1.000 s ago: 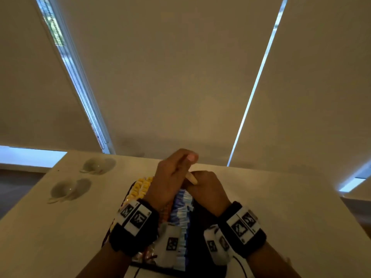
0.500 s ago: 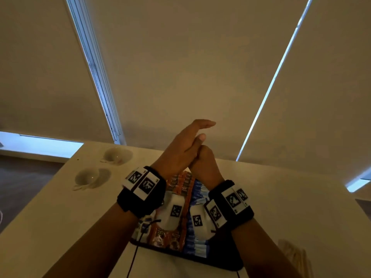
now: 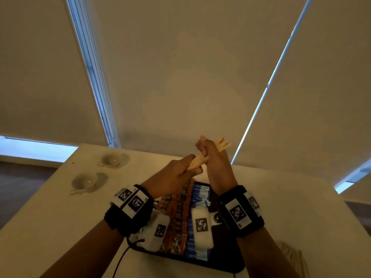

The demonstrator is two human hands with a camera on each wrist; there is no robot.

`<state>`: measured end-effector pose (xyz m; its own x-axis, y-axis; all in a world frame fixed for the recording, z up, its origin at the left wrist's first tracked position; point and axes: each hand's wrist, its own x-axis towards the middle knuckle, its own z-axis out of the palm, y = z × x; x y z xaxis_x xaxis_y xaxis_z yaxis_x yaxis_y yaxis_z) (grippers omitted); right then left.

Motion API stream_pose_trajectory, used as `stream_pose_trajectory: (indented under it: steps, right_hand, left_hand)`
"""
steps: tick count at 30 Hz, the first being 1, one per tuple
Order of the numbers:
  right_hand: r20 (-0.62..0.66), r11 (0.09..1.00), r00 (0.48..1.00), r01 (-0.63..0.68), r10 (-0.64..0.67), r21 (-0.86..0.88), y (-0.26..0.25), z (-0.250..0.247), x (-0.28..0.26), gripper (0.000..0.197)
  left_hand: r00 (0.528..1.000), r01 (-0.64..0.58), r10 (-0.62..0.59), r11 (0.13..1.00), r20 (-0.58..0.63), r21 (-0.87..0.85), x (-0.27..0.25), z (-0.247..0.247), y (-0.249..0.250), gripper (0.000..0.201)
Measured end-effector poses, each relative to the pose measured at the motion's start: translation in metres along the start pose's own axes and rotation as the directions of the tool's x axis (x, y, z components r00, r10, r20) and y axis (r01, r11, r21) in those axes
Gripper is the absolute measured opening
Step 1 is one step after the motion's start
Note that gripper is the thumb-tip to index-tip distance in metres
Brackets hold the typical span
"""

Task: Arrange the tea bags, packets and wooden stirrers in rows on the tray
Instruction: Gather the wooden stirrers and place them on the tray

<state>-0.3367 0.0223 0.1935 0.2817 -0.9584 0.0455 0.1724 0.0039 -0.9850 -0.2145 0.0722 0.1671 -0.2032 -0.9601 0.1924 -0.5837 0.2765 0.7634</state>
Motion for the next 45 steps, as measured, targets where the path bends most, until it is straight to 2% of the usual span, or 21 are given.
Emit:
stream_pose_trajectory:
  steps: [3, 6, 9, 12, 16, 18, 20, 22, 25, 27, 29, 31, 32, 33, 34, 36, 38, 40, 41, 43, 45]
  right_hand:
    - [0.078, 0.998, 0.997, -0.025, 0.020, 0.064, -0.009, -0.009, 0.002, 0.038]
    - [0.077, 0.982, 0.994, -0.089, 0.077, 0.168, -0.019, -0.014, 0.003, 0.031]
    - [0.035, 0.992, 0.996, -0.084, 0.081, 0.093, -0.031, -0.019, 0.005, 0.029]
    - [-0.005, 0.992, 0.999, -0.049, 0.049, -0.119, -0.043, -0.022, 0.008, 0.033]
    - [-0.093, 0.939, 0.996, -0.019, -0.014, -0.345, -0.045, -0.014, 0.007, 0.044]
    - [-0.119, 0.896, 0.990, 0.013, -0.074, -0.444, -0.046, -0.014, 0.007, 0.048]
    - [-0.092, 0.864, 0.993, 0.022, -0.079, -0.504, -0.046, -0.018, 0.007, 0.052]
    - [-0.026, 0.866, 0.997, 0.048, -0.070, -0.497, -0.046, -0.019, 0.004, 0.056]
    - [-0.032, 0.878, 0.988, 0.122, -0.154, -0.463, -0.044, -0.013, -0.002, 0.055]
    - [-0.069, 0.896, 0.980, 0.140, -0.185, -0.422, -0.042, -0.008, -0.003, 0.052]
    - [-0.091, 0.917, 0.978, 0.139, -0.185, -0.375, -0.039, -0.005, -0.003, 0.051]
    - [-0.107, 0.921, 0.975, 0.144, -0.194, -0.361, -0.036, -0.005, -0.004, 0.052]
    - [-0.115, 0.920, 0.973, 0.146, -0.200, -0.365, -0.034, -0.005, -0.005, 0.053]
    - [-0.125, 0.921, 0.971, 0.146, -0.203, -0.361, -0.033, -0.006, -0.006, 0.052]
    - [-0.134, 0.925, 0.971, 0.142, -0.200, -0.351, -0.032, -0.007, -0.006, 0.050]
    - [-0.138, 0.929, 0.971, 0.135, -0.193, -0.344, -0.033, -0.012, -0.006, 0.046]
    - [-0.129, 0.913, 0.968, 0.152, -0.215, -0.380, -0.035, -0.019, -0.007, 0.046]
    - [-0.126, 0.894, 0.959, 0.183, -0.254, -0.409, -0.035, -0.022, -0.010, 0.048]
    - [-0.127, 0.890, 0.954, 0.198, -0.271, -0.412, -0.035, -0.022, -0.011, 0.048]
    - [-0.124, 0.884, 0.948, 0.220, -0.294, -0.412, -0.031, -0.020, -0.015, 0.049]
    - [-0.111, 0.873, 0.943, 0.240, -0.313, -0.424, -0.025, -0.017, -0.018, 0.049]
  left_hand:
    - [0.998, -0.046, 0.041, 0.988, 0.036, 0.146, -0.001, -0.012, -0.004, 0.019]
    - [0.994, -0.105, 0.089, 0.945, 0.064, 0.309, 0.005, -0.026, -0.004, 0.017]
    - [0.988, -0.151, 0.119, 0.889, 0.102, 0.432, 0.010, -0.039, 0.003, 0.018]
    - [0.985, -0.159, 0.098, 0.827, 0.140, 0.540, 0.013, -0.047, 0.013, 0.022]
    - [0.980, -0.196, 0.176, 0.828, 0.088, 0.525, 0.021, -0.049, 0.025, 0.041]
    - [0.975, -0.199, 0.223, 0.859, 0.005, 0.472, 0.019, -0.049, 0.029, 0.049]
    - [0.959, -0.191, 0.246, 0.929, -0.142, 0.317, 0.016, -0.048, 0.033, 0.045]
    - [0.913, -0.170, 0.190, 0.982, -0.362, 0.087, 0.016, -0.045, 0.037, 0.047]
    - [0.766, -0.101, -0.030, 0.981, -0.642, -0.166, 0.022, -0.039, 0.038, 0.053]
    - [0.668, -0.085, -0.159, 0.954, -0.727, -0.288, 0.026, -0.037, 0.038, 0.053]
    - [0.623, -0.140, -0.273, 0.883, -0.733, -0.448, 0.029, -0.039, 0.038, 0.048]
    - [0.674, -0.213, -0.373, 0.728, -0.637, -0.652, 0.030, -0.042, 0.041, 0.047]
    - [0.719, -0.231, -0.380, 0.659, -0.582, -0.716, 0.029, -0.042, 0.043, 0.048]
    - [0.760, -0.231, -0.352, 0.639, -0.546, -0.734, 0.027, -0.040, 0.046, 0.051]
    - [0.791, -0.218, -0.303, 0.673, -0.532, -0.707, 0.025, -0.036, 0.046, 0.053]
    - [0.832, -0.165, -0.188, 0.815, -0.523, -0.556, 0.019, -0.029, 0.044, 0.054]
    - [0.884, -0.036, -0.144, 0.927, -0.445, -0.372, 0.013, -0.031, 0.039, 0.049]
    - [0.959, 0.079, -0.147, 0.959, -0.242, -0.271, 0.007, -0.037, 0.038, 0.047]
    - [0.977, 0.106, -0.140, 0.975, -0.163, -0.197, 0.006, -0.040, 0.037, 0.051]
    - [0.986, 0.115, -0.117, 0.993, -0.119, -0.022, 0.006, -0.041, 0.034, 0.063]
    - [0.982, 0.102, -0.093, 0.994, -0.164, 0.048, 0.006, -0.040, 0.027, 0.067]
